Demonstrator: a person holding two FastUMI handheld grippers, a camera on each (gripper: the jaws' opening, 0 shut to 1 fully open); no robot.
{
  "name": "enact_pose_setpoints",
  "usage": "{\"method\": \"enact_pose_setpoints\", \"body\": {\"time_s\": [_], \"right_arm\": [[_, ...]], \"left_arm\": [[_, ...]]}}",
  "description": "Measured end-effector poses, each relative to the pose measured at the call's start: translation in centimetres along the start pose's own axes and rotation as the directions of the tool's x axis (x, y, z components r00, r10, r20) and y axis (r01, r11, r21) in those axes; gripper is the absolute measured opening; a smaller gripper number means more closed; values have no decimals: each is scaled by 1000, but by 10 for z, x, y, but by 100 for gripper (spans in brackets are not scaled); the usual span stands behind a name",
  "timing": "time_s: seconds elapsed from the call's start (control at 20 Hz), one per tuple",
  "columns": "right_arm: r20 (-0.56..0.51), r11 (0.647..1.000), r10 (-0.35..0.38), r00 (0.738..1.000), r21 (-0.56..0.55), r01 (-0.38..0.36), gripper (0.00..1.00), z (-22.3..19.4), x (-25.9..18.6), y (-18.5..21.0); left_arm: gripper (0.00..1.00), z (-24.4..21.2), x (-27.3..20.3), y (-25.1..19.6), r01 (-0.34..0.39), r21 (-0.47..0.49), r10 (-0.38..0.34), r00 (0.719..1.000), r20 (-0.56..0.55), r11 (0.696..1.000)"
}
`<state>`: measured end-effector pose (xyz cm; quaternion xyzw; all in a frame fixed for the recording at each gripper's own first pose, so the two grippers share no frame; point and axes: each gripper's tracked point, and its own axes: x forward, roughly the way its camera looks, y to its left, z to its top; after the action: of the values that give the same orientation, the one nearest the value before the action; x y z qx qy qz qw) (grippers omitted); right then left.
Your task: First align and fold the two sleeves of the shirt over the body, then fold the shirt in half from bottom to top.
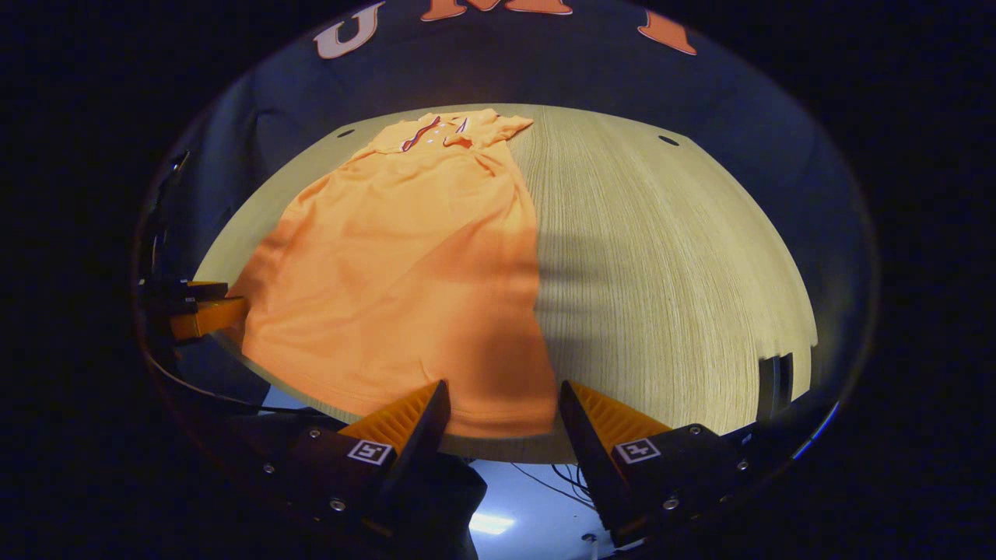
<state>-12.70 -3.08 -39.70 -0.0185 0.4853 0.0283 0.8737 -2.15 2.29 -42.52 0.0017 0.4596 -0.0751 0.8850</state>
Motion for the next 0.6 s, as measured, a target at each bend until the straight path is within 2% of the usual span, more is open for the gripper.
{"method": "enact_pose_setpoints", "body": {"time_s": [0.05,0.1,0.15,0.25,0.35,0.4,0.45,0.5,0.55,0.6], "right_arm": [[22,1000,-2,1000,8,2,88,5,2,0],[48,1000,-1,999,6,1,75,8,4,0],[77,1000,0,997,7,0,74,11,6,2],[100,1000,10,995,-2,-10,65,12,7,6],[118,1000,14,993,-3,-14,53,15,8,10],[131,1000,11,991,16,-14,36,17,8,11],[128,1000,14,992,21,-17,28,18,10,13],[119,999,31,992,25,-34,22,20,11,17],[104,997,48,993,59,-54,22,26,14,19],[98,989,80,992,117,-91,3,24,8,25]], "left_arm": [[99,1,2,-2,4,6,-4,1000,20,1000],[99,5,3,-4,2,5,-2,999,34,1000],[99,7,5,-5,-3,0,3,999,54,1000],[97,10,7,-10,-8,-14,9,996,92,1000],[85,15,11,-21,4,-2,-4,993,122,1000],[72,16,11,-27,15,12,-17,991,131,1000],[59,17,15,-36,31,24,-34,990,133,999],[39,19,16,-42,37,35,-42,990,134,999],[20,21,16,-42,26,47,-32,990,139,999],[6,22,16,-43,23,50,-30,990,135,998]]}}
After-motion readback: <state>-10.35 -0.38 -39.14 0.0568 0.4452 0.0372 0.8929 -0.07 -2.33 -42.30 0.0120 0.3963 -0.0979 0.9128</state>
